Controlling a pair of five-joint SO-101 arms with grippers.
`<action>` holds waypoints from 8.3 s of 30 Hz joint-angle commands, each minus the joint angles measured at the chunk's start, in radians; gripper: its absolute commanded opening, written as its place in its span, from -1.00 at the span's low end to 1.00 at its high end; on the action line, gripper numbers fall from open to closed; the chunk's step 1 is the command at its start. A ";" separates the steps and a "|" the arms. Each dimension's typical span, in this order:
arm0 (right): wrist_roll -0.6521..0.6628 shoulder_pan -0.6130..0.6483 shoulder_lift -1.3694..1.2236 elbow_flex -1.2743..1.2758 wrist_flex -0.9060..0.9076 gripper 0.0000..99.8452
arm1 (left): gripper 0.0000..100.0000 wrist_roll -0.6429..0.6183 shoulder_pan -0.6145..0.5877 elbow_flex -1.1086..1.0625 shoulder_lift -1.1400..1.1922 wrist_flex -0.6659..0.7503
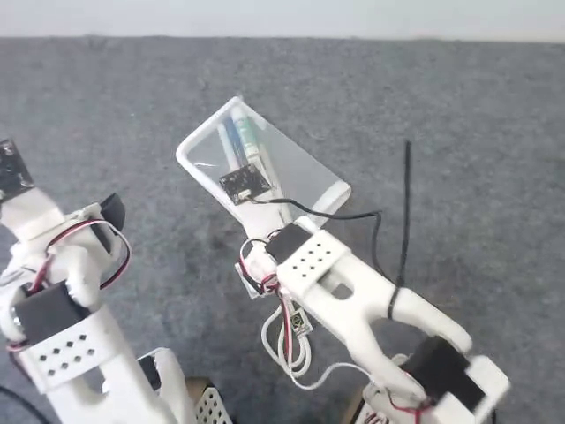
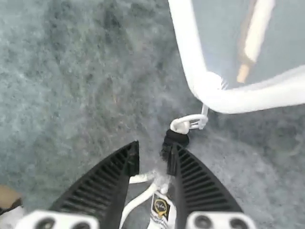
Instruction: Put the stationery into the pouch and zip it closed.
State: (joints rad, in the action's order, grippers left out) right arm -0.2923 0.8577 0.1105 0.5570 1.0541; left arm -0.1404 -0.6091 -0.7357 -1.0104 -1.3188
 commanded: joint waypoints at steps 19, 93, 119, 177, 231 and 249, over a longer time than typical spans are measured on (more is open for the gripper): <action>-0.008 -0.062 -0.128 -0.009 0.070 -0.79 | -0.45 -0.006 0.000 0.001 -0.008 0.028; 0.654 -0.182 1.110 0.221 -0.470 -0.99 | -0.33 0.322 0.687 0.076 -0.012 0.123; 0.585 -0.166 1.112 0.222 -0.409 -0.99 | -0.69 0.250 0.758 -0.361 -0.012 0.796; 0.413 -0.446 0.710 0.034 -0.820 -0.99 | -0.98 0.282 0.681 -0.433 -0.012 0.809; 0.486 -0.202 0.610 -0.018 -0.354 -0.61 | -0.98 0.278 0.680 -0.435 -0.012 0.809; 0.519 -0.208 0.593 0.276 -0.921 -0.61 | -0.98 0.278 0.680 -0.435 -0.012 0.809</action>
State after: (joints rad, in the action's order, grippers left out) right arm 0.2110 0.6582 0.6751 0.8362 0.1995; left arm 0.1373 0.0798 -1.1776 -1.0226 -0.4964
